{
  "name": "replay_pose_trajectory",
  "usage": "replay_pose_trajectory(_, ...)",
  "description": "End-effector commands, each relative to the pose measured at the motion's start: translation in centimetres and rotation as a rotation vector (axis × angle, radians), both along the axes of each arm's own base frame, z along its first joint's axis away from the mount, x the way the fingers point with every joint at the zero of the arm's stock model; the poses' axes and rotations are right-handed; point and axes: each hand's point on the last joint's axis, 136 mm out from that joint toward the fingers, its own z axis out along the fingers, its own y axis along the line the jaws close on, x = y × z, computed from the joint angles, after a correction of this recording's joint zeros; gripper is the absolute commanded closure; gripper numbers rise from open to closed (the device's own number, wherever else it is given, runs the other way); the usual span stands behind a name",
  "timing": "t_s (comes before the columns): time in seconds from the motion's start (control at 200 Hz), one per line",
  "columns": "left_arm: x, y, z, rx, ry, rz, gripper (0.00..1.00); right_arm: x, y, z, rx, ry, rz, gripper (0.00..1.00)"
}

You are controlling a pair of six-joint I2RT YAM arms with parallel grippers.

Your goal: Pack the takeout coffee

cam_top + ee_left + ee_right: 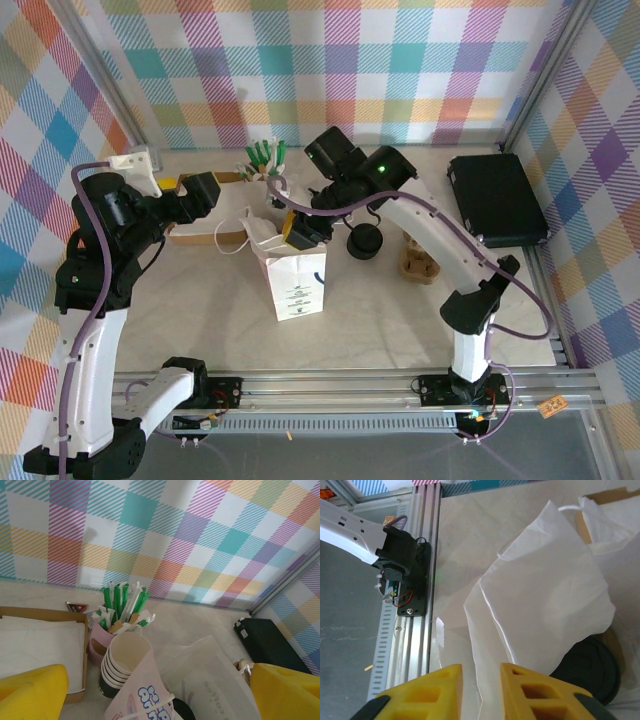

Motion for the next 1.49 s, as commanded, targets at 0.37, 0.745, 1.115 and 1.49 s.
replay_pose_trajectory(0.37,0.5,1.0,-2.3,0.017,0.088,0.058,0.07,-0.4,0.6,-3.7,-0.105,0.132,-0.008,0.93)
replay_pose_trajectory(0.745,2.1,2.2,-5.8,0.04,0.258,0.146,0.08,-0.7,1.0,-3.9,-0.116,0.12,0.0,1.0)
replay_pose_trajectory(1.115,2.4,2.8,-7.1,0.036,0.317,0.189,0.09,-0.2,1.5,-6.9,-0.185,0.178,-0.012,1.0)
replay_pose_trajectory(1.49,4.1,4.1,-9.1,0.044,0.401,0.288,0.09,1.0,0.7,1.4,-0.012,-0.037,-0.091,0.71)
